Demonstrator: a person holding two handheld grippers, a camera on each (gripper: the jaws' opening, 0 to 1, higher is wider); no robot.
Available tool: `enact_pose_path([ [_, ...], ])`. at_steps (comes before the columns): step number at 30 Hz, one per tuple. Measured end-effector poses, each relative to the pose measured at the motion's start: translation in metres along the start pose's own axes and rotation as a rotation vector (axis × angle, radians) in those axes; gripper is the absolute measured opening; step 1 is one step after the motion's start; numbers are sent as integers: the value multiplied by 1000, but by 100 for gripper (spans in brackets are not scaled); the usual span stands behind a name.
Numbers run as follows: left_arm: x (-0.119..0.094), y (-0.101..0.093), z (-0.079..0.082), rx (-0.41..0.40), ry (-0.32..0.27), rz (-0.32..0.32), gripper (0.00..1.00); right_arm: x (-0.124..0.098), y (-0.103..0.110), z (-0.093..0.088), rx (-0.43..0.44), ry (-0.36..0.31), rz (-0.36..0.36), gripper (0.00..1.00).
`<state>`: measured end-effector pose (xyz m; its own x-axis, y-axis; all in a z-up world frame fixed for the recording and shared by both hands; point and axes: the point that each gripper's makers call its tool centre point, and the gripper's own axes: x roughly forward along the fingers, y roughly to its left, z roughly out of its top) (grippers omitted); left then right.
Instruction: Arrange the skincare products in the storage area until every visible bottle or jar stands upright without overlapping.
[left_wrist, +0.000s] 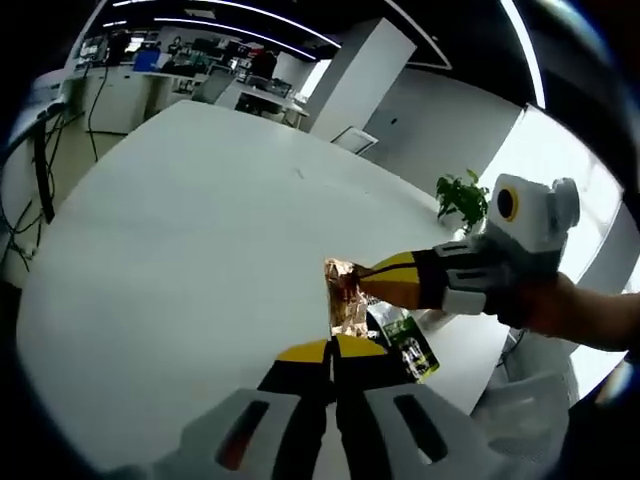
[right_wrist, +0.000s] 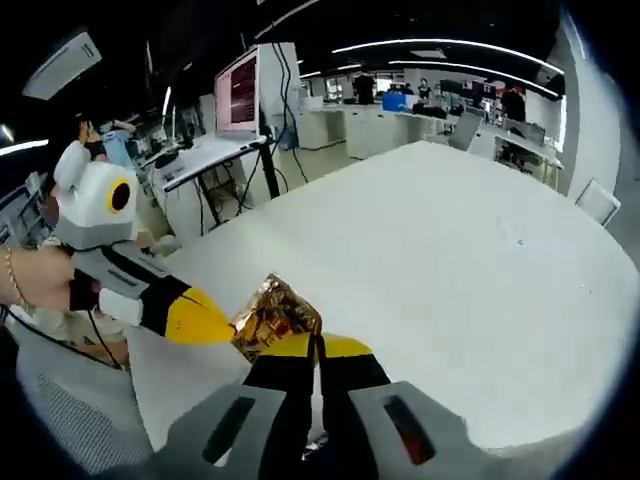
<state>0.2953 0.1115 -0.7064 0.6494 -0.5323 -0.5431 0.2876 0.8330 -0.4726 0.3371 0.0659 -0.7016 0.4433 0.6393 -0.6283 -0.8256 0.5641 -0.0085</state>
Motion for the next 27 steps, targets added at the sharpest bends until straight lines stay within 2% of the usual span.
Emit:
enact_pose_path([
  [1,4,2,-2,4,12,4,1,4,-2,-3,24,12,-3,1],
  [6,23,15,-10,0,55,11,1,19,-10,-17,27,58,-4,1],
  [13,35,13,-21,21,97,20,1,31,-20,-32,23,127,4,1],
  [15,42,19,-23,32,108,28,1,33,-21,-35,26,139,11,1],
  [18,43,22,-25,41,115,32,1,38,-20,-43,-27,192,20,1],
  [27,49,23,-26,132,166,44,1,46,-19,-50,-135,257,35,1],
])
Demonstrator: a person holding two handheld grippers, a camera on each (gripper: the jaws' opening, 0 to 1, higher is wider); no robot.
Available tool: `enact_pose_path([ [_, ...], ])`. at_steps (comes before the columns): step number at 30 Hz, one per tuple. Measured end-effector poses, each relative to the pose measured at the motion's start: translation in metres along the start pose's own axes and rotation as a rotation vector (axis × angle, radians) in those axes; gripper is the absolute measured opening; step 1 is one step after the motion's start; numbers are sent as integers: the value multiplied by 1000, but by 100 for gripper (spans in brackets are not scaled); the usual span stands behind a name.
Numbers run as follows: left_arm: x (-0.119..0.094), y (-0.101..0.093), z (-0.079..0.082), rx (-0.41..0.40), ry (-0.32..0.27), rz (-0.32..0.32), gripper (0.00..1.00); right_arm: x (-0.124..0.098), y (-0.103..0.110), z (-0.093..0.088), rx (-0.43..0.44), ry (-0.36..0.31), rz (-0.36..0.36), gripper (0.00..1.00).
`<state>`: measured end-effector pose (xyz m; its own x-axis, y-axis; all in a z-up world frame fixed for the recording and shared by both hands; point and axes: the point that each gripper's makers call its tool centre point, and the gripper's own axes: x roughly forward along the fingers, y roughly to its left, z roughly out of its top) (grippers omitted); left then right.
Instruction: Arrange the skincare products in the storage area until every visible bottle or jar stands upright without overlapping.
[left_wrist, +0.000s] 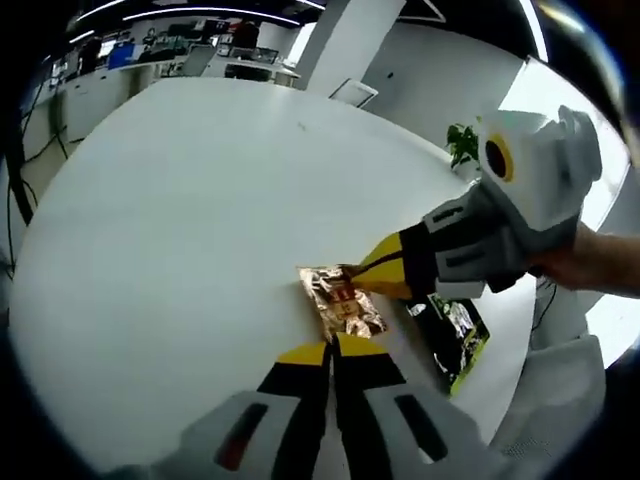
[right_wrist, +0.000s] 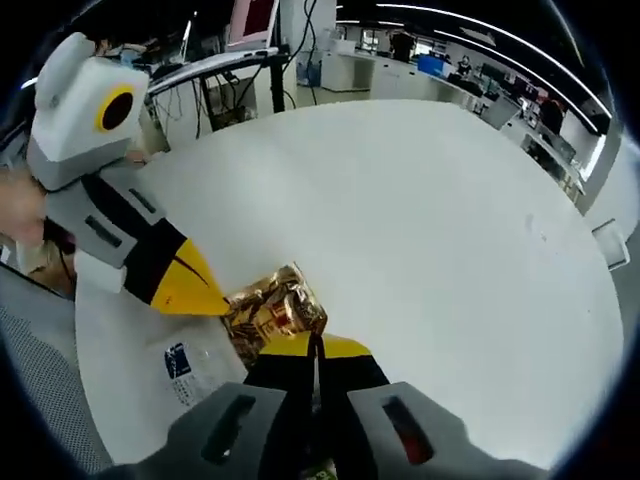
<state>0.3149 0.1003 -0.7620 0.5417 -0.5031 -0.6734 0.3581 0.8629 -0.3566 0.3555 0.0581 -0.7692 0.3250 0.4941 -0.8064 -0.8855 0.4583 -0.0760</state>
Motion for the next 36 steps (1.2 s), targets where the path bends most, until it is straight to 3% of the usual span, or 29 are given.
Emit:
enact_pose_path([
  [6,2,1,-2,104,13,0,2,0,0,-2,-17,9,-4,1],
  [10,0,3,1,190,7,36,3,-1,-1,-3,-23,7,-9,1],
  [13,-3,5,9,288,-23,60,5,0,-2,-3,-20,5,-9,1],
  [17,-5,-8,25,399,-68,44,12,-1,-2,-4,-21,6,-5,1],
  [21,10,-13,29,512,-37,26,16,0,-2,-4,-40,7,-2,1],
  [24,18,-21,28,542,-17,18,15,0,-3,-4,-53,8,3,1],
  [30,33,-11,22,593,24,33,17,-2,-4,-6,-44,9,4,1],
  [36,33,-11,22,620,26,27,18,-2,-4,-5,-46,9,4,1],
])
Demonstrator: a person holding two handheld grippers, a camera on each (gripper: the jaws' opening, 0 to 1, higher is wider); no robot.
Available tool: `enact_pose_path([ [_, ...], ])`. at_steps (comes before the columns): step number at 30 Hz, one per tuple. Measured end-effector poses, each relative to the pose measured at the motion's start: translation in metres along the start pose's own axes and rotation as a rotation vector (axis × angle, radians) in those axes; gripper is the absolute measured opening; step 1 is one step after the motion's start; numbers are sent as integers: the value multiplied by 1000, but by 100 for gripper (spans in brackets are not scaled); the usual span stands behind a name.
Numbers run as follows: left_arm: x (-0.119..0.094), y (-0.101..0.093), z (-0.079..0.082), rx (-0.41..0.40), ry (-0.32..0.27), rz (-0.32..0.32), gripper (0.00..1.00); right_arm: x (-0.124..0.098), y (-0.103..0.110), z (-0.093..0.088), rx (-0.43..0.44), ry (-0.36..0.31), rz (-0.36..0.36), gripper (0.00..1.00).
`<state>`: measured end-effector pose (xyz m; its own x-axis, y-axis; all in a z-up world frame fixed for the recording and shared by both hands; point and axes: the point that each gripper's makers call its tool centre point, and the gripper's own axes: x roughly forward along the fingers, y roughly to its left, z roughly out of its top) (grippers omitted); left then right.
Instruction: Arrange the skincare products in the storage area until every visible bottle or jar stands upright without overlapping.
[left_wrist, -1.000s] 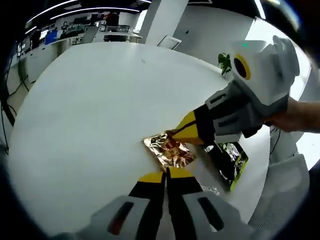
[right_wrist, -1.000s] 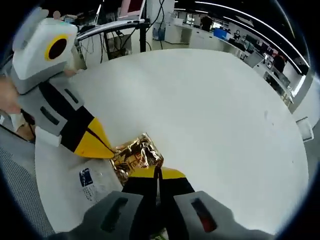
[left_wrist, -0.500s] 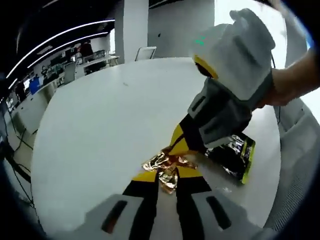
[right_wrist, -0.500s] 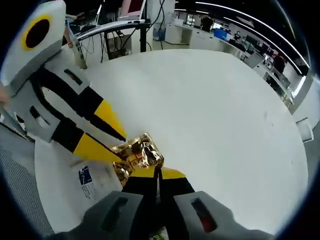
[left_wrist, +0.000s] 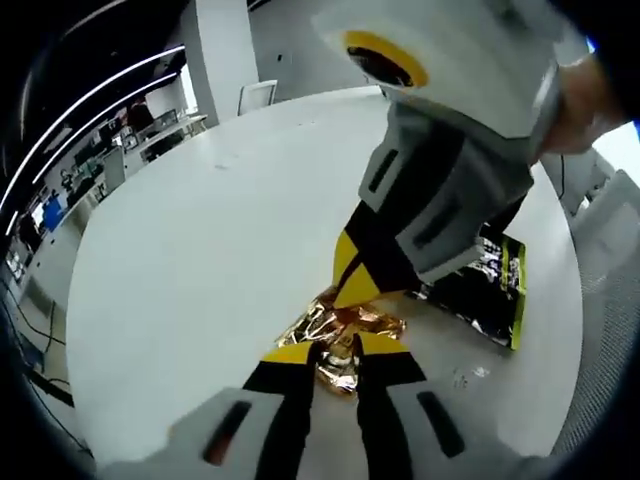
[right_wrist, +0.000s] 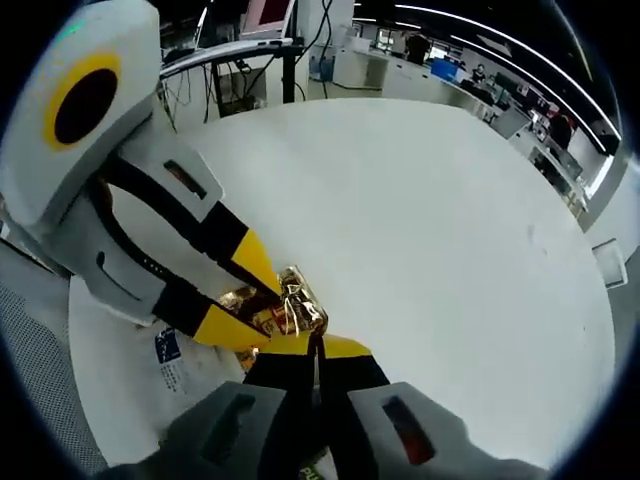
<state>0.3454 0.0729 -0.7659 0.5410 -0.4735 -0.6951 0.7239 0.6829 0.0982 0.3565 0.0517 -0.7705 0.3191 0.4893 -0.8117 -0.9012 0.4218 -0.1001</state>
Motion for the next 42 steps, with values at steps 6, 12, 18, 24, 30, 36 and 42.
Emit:
enact_pose_path([
  [6,1,-1,0,-1,0,-4,18,-6,-4,1,-116,-36,-47,9],
  [12,0,1,-1,-12,-11,0,18,-20,-7,8,-81,-110,-77,14],
  [18,-1,0,0,-21,-7,2,18,-22,3,-1,-95,-112,-83,26],
  [24,-1,2,-1,-29,-6,4,18,-34,15,-4,-79,-153,-76,42],
  [30,-1,0,0,-35,-5,7,19,-45,22,-2,-67,-222,-77,53],
  [36,1,1,1,-68,0,7,22,-58,36,-8,-71,-239,-54,56],
  [42,1,1,2,-76,7,16,23,-79,54,-16,-66,-262,-47,58],
])
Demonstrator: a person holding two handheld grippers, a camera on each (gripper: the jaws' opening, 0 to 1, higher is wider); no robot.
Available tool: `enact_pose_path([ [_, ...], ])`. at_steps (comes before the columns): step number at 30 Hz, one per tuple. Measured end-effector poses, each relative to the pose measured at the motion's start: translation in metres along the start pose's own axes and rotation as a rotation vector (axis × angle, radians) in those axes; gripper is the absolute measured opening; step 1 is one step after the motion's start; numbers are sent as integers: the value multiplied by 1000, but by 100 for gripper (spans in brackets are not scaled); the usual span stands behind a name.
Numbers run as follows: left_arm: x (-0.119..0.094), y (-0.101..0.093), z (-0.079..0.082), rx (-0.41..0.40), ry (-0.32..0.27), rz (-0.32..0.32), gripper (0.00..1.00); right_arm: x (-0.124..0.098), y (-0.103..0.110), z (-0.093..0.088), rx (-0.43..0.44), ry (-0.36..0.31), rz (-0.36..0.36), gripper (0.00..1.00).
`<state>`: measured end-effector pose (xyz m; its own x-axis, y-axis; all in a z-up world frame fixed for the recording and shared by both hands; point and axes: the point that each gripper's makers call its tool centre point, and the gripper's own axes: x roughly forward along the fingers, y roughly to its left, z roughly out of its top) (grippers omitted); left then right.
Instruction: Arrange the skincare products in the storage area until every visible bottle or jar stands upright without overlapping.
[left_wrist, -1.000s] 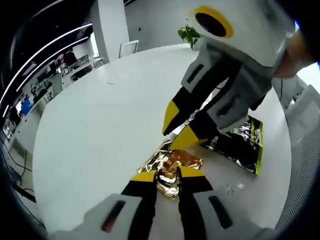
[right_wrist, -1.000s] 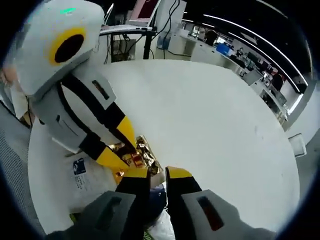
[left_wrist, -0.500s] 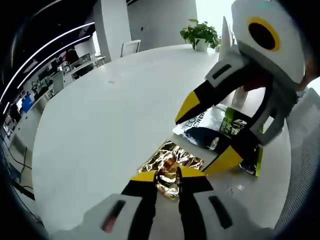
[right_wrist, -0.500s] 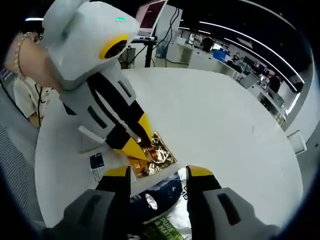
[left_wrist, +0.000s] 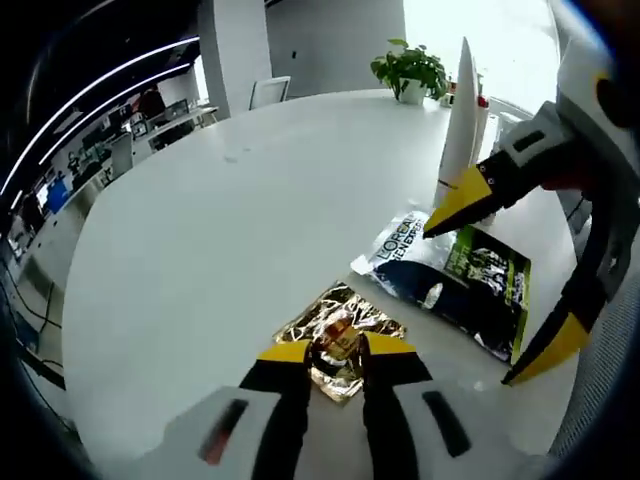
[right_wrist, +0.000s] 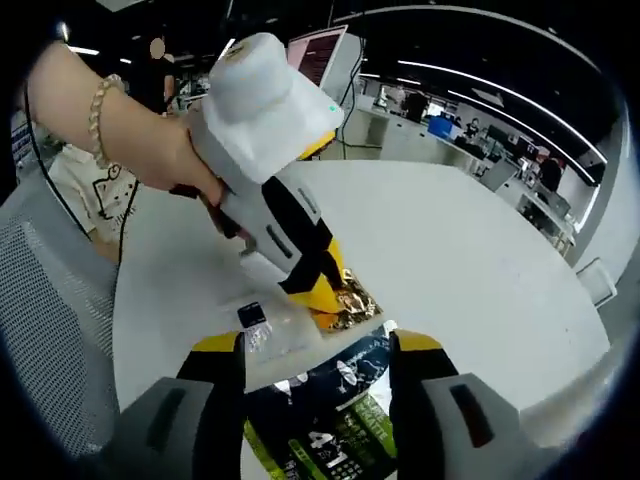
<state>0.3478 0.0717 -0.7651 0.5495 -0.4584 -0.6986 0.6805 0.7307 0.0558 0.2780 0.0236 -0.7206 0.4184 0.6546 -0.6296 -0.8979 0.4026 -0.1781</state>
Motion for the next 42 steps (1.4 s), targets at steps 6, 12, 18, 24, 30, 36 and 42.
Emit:
enact_pose_path([
  [6,-2,1,0,-5,9,15,24,-19,12,-9,49,-15,-10,59],
  [12,-2,2,-2,-18,13,28,25,-35,14,-19,111,-23,-42,61],
  [18,-7,1,1,-32,2,29,27,-55,12,-21,148,-51,-87,67],
  [24,-19,-1,8,-69,-25,37,33,-73,14,-26,158,-55,-117,72],
  [30,-40,-8,16,-89,-61,45,46,-98,9,-24,180,-74,-159,75],
  [36,-61,-17,18,-113,-80,53,61,-120,6,-31,211,-91,-203,79],
  [42,-79,-24,15,-139,-99,55,72,-140,1,-42,259,-109,-229,91],
])
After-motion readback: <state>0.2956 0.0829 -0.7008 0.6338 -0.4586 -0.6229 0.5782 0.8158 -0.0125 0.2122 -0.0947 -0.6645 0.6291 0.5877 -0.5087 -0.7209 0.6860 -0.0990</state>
